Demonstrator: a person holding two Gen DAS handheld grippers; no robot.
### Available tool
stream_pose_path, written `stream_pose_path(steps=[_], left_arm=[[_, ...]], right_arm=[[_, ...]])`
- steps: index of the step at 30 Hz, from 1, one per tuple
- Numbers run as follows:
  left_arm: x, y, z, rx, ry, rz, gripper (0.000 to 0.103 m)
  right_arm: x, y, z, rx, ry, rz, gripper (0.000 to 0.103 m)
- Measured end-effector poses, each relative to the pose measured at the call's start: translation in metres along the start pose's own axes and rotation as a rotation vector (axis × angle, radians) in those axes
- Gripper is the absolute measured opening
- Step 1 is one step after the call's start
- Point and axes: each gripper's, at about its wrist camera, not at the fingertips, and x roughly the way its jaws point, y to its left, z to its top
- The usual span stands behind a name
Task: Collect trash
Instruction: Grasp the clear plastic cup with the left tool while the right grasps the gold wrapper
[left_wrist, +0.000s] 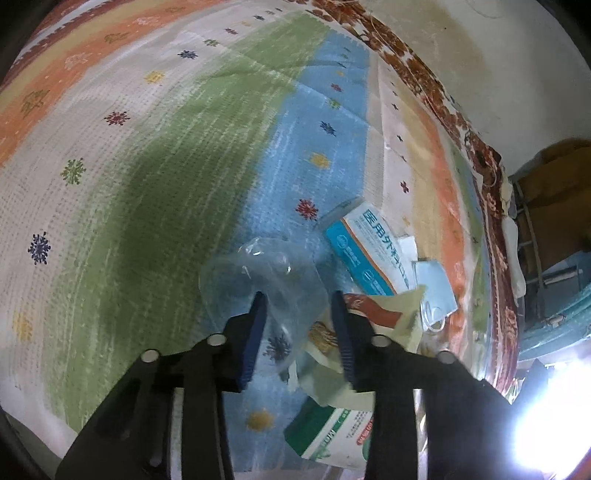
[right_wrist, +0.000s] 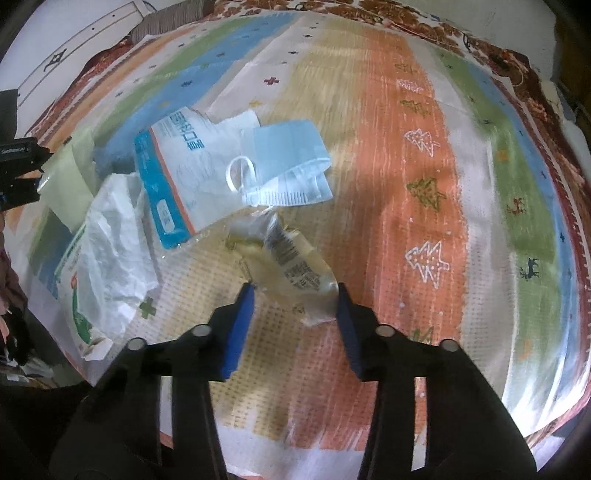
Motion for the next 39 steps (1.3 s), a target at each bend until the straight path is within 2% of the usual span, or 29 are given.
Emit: stream_pose_path(steps=[1,2,8,14,17,25,30,39], left_arm=[[-0.001,0.002,0.0,-0.006,-0.005,-0.004,0.03],[-0.002,0.003,0.0,-0.012,-0.01,-0.008,0.028],[-0.007,0.001,-0.003,-0.001,-0.017,-0.006,0.01],[-0.017,-0.005,-0.002,0.008,-0.056,0.027,0.004],[-0.024,-0.007,0.0,0.008,-0.075,0.062,0.004],[-0.045,-0.009,0.001,-0.009,-0.105,0.011,0.004],[-0.062,-0.015,-0.003,0.021,-0.123,0.015,0.004],[-0.087,-0.026,-0.019,0.046,-0.125,-0.046,0.004]], right_arm=[[0.0,0.0,0.0,-0.004,-0.001,-0.002,0.032],[0.0,0.0,0.0,-0.006,-0.004,-0.001,0.022],[-0.001,0.006,-0.002,-0.032,0.001,-0.012,0.016],[-0.008,0.007,-0.001,-0.03,-0.016,0.009,0.014],[-0.012,0.006,0.001,-0.02,-0.022,0.026,0.014],[-0.032,0.013,0.002,-0.017,-0.052,0.065,0.014],[-0.05,0.014,0.0,-0.009,-0.078,0.076,0.014],[-0.082,0.015,-0.007,0.033,-0.124,0.099,0.014]])
